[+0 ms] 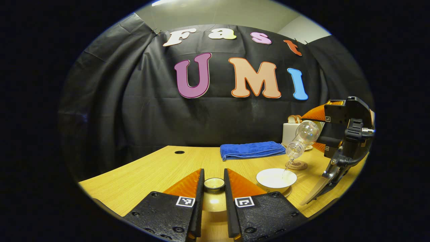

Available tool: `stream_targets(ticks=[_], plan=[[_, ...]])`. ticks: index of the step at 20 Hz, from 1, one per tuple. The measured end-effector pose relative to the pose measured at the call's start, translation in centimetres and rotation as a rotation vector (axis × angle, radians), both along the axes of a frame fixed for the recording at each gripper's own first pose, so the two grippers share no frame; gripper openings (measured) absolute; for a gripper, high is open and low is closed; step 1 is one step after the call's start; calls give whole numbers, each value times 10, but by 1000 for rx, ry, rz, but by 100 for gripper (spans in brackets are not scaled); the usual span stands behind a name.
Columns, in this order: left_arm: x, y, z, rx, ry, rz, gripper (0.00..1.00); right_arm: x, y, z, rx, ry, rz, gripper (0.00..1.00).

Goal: Open the teacup lid with one hand, grasp the water bottle and pour water into the teacup with the other hand; after pouring, place the water bottle on the coaster and then close the teacup lid.

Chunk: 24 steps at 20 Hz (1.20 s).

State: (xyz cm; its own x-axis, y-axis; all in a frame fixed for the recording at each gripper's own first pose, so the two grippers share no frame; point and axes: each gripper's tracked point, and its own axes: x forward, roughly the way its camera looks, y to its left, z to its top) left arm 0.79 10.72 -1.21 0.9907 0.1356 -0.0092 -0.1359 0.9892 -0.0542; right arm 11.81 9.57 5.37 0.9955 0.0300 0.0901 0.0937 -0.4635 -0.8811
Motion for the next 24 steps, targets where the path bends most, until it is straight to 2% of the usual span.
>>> stream_targets(ticks=[10,15,20,22,23,24], plan=[[0,1,0,0,1,7,28,-1,17,0,-146,-29,67,77],[-1,2,0,0,1,7,28,-1,15,0,-147,-29,66,78],[-1,2,-1,3,1,7,28,-4,1,-16,62,44,21,80],[0,2,-1,3,0,7,28,-4,-7,-30,168,96,-10,76],[0,2,-1,3,0,7,28,-5,-11,-35,226,118,-28,80],[-1,2,0,3,0,7,28,-6,-15,-40,293,139,-44,78]])
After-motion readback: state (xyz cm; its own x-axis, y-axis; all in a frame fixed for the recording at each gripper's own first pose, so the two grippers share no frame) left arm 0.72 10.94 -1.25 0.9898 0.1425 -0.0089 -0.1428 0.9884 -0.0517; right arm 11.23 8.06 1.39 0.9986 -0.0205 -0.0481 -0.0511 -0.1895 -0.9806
